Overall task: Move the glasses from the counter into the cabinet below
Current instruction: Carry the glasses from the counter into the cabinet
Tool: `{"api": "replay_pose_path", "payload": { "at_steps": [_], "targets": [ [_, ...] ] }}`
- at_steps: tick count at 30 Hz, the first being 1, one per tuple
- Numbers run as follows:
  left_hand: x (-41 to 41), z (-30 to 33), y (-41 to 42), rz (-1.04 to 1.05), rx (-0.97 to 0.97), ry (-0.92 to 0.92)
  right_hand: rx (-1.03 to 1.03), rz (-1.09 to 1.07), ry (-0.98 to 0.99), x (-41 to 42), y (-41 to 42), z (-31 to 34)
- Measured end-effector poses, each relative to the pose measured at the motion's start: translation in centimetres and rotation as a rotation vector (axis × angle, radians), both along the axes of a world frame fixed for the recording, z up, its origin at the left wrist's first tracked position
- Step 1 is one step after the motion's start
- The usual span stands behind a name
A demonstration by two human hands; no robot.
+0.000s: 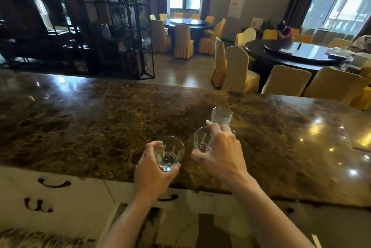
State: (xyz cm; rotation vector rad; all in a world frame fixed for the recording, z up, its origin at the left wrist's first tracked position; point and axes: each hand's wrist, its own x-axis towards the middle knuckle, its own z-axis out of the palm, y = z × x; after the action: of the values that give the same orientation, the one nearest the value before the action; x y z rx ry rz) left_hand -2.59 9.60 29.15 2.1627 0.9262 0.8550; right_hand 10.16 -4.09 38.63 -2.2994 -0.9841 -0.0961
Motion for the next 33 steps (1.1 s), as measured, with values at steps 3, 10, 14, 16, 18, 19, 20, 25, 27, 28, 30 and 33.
{"api": "replay_pose_path", "payload": {
  "at_steps": [3, 10, 14, 16, 18, 19, 20, 25, 27, 28, 30, 33],
  "targets": [
    [-2.1, 1.1, -1.4, -0.003, 0.023, -0.017, -0.03, 0.025, 0.022, -1.1, -4.5, -0.8],
    [-6.6, -1.3, -6.4, -0.025, -0.036, -0.023, -0.107, 0.063, 0.132, -3.3, -12.4, -6.8],
    [-8.1, -5.2, -8.5, -0.062, -0.097, -0.003, -0.138, 0.063, 0.218, -4.3, -14.0, -11.6],
    [-8.6, -7.2, -9.2, -0.08, -0.136, 0.01, -0.159, 0.062, 0.256, -4.8, -14.2, -13.8],
    [-8.8, -10.2, -9.5, -0.086, -0.168, 0.039, -0.177, 0.065, 0.301, -5.1, -13.9, -17.0],
    [-8.9, -12.0, -9.4, -0.089, -0.184, 0.053, -0.188, 0.06, 0.324, -5.1, -13.6, -18.8],
    [-9.0, -13.9, -9.3, -0.093, -0.219, 0.063, -0.207, 0.047, 0.347, -5.2, -13.2, -20.7],
    [-8.7, -25.3, -8.2, -0.068, -0.381, 0.065, -0.286, 0.004, 0.377, -5.3, -10.7, -30.6],
    [-8.3, -30.0, -7.5, -0.056, -0.379, 0.08, -0.277, 0.008, 0.365, -5.1, -10.0, -34.4],
    [-8.2, -32.5, -7.1, -0.058, -0.385, 0.102, -0.277, 0.001, 0.368, -5.1, -9.6, -36.5],
    [-8.0, -37.6, -6.5, -0.078, -0.387, 0.129, -0.278, -0.022, 0.368, -4.9, -8.9, -40.7],
    [-7.5, -44.9, -5.6, -0.097, -0.413, 0.147, -0.317, -0.032, 0.38, -4.5, -7.8, -46.8]
  ]
}}
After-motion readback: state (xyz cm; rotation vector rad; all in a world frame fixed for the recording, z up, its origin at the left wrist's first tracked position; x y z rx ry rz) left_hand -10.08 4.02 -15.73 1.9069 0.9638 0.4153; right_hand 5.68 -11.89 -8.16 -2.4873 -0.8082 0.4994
